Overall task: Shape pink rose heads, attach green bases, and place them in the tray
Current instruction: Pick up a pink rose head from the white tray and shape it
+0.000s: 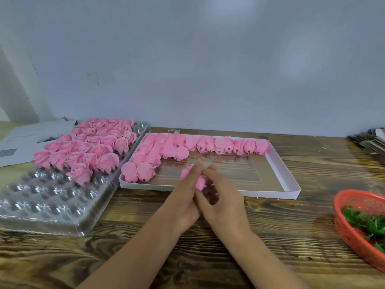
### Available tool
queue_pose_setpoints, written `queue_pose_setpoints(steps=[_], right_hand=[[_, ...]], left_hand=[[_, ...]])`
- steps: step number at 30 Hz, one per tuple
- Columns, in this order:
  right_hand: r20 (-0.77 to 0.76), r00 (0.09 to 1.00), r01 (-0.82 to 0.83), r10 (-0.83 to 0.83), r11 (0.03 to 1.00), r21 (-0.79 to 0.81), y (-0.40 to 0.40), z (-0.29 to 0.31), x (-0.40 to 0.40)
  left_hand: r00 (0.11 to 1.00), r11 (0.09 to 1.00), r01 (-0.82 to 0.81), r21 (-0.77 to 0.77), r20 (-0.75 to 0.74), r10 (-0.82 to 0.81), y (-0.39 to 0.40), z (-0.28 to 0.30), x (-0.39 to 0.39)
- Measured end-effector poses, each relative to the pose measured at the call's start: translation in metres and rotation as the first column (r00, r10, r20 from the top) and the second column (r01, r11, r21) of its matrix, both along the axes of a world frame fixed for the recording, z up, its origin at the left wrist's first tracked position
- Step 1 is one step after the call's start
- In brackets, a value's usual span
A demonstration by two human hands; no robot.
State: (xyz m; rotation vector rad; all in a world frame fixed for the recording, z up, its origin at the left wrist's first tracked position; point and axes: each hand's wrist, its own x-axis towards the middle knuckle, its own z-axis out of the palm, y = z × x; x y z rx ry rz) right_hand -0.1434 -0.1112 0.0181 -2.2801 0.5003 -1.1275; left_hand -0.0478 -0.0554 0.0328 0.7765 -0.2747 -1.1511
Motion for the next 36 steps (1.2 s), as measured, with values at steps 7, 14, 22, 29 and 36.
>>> queue_pose_setpoints(steps=[7,14,22,29,36], right_hand=[[0.058,0.998,-0.017,0.004,0.971,0.237,0.004,-0.003,0.002],[0.201,0.965,-0.258,0.168,0.740,0.622,-0.001,0.012,-0.001],[0.391,0.873,-0.468,0.292,0.273,0.841,-0.005,0.022,-0.007],[0.434,0.856,-0.457,0.281,0.018,0.889,-0.005,0.023,-0.005],[0.026,0.991,-0.136,0.134,0.955,0.265,0.008,0.003,-0.001]], left_hand=[[0.998,0.999,-0.048,0.014,0.037,0.048,-0.001,0.000,0.001],[0.974,0.999,0.026,-0.033,0.226,-0.018,-0.001,-0.004,0.006],[0.900,0.999,0.045,0.016,0.433,-0.047,0.008,0.000,0.012],[0.918,0.999,0.029,0.018,0.395,-0.034,0.009,-0.001,0.013],[0.992,0.994,-0.102,0.025,0.080,0.100,0.003,0.000,0.008]])
